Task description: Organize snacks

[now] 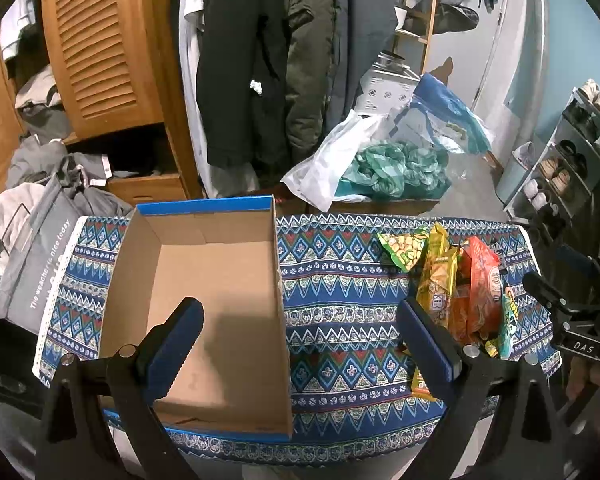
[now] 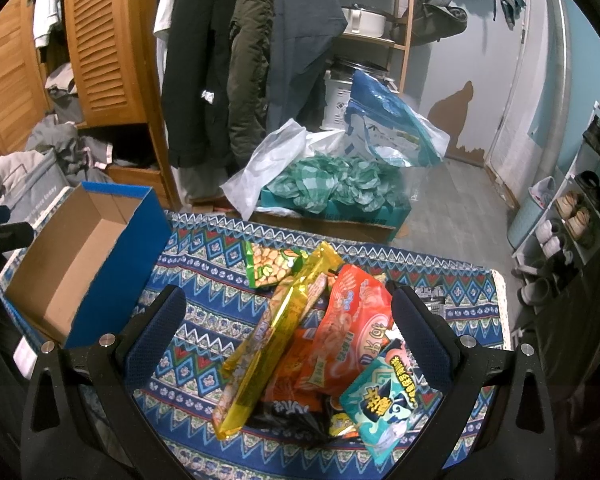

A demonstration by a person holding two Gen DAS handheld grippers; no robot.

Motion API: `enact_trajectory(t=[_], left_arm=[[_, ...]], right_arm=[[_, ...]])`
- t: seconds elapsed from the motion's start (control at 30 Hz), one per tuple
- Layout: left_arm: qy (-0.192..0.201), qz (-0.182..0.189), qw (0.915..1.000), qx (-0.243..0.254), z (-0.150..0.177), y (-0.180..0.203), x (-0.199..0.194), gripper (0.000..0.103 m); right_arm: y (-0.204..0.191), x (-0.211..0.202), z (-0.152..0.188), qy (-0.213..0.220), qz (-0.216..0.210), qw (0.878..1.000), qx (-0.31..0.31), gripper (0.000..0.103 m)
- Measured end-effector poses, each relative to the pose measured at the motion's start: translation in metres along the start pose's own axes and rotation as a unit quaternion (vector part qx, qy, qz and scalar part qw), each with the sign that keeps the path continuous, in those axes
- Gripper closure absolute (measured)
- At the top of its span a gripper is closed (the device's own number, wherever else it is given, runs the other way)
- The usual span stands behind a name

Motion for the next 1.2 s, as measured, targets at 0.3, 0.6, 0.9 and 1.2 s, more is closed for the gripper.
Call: enact_trajectory(t=[0.3,0.6,0.9,1.2], left_arm=[[-0.001,0.0,1.0,0.0,0.001,0.001,0.001,0.005],[-0.003,0.0,1.0,-0.001,0.003,0.002,0.002,0.005],[-0.004,0.0,1.0,-0.001,0.004,0.001,0.002,0.005],[-0.033,0.004,0.9994,-0.001,0.009,0.007,0.018,0.005]], right_arm=[[0.0,0.0,0.0,0.001,0.0,1.0,0.0,0.002],[0.002,0.0,0.001,0.001,0.0,1.0,0.0,0.002],[0.005,0.0,0.0,0.001,0.0,1.0,0.0,0.002],[0.017,-0.002,0.005,-0.006,0.001,1.0,-0.006,0.002]])
Point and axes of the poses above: each gripper's, at about its wrist camera, not at the fingertips, and x roughly the way its jaws point, y to its right, z to its underside, the point moved 4 cm from there along x, roughly the way its jaws point, and after that the axes turned 6 degrees about z, right-handed, at the moved point
